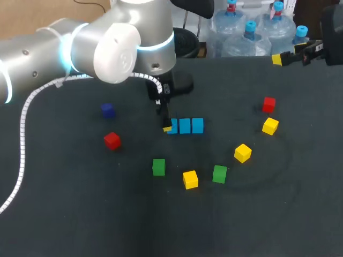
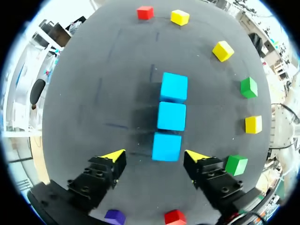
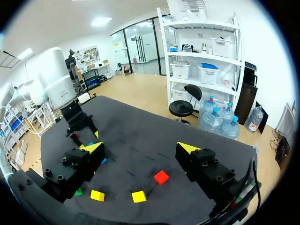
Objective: Place the blue cubes, place green cubes on the blue cubes, place the yellow cubes on the green cubes, then place the red cubes on the yellow cubes, and place purple cube on the red cubes.
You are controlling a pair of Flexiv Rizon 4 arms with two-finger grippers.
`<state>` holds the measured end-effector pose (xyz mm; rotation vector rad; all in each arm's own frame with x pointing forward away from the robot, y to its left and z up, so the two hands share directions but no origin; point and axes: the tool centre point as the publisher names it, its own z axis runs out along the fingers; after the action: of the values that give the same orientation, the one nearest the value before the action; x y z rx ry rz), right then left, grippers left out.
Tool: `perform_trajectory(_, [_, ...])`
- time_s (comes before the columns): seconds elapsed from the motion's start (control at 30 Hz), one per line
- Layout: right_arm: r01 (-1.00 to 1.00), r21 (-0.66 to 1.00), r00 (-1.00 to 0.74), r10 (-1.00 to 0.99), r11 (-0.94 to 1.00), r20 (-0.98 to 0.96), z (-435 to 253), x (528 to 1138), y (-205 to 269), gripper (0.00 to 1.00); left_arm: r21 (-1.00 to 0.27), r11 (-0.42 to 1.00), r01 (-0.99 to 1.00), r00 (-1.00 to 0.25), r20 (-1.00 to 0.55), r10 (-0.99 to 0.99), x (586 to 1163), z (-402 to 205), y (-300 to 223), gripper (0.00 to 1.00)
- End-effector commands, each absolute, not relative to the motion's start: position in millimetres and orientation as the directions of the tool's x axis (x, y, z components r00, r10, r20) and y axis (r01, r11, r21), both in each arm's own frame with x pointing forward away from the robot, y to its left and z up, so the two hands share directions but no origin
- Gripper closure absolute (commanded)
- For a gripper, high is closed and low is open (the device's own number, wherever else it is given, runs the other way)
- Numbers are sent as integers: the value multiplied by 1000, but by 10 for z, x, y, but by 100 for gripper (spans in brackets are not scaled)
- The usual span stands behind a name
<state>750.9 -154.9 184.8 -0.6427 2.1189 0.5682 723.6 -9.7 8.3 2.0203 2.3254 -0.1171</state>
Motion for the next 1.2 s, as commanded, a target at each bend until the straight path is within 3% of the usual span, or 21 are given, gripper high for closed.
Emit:
perform_trajectory(0.03, [-619, 169, -524, -244, 767, -816, 1843, 7511, -1546, 0, -3, 156, 988, -155, -118, 981, 7149, 229, 101, 2])
perform_trajectory(0.37, [-619, 169, -524, -244, 767, -816, 1843, 7511, -1546, 0, -56, 145, 988, -149, -73, 986, 6813, 744, 564, 0])
perform_trajectory(0.63, [-619, 169, -524, -244, 767, -816, 1843, 7511, -1546, 0, -6, 343, 939, -339, -156, 928, 6767, 873, 812, 0])
perform_trajectory(0.87, [-619, 169, -524, -244, 767, -816, 1843, 7511, -1546, 0, 116, 565, 817, -523, -263, 811, 6725, 1254, 810, 0])
perform_trajectory(0.93, [-619, 169, -524, -244, 767, -816, 1843, 7511, -1546, 0, 167, 610, 775, -550, -299, 780, 6709, 1316, 842, 0])
perform_trajectory(1.2, [-619, 169, -524, -244, 767, -816, 1843, 7511, -1546, 0, 160, 698, 698, -596, -411, 690, 6632, 1447, 994, 0])
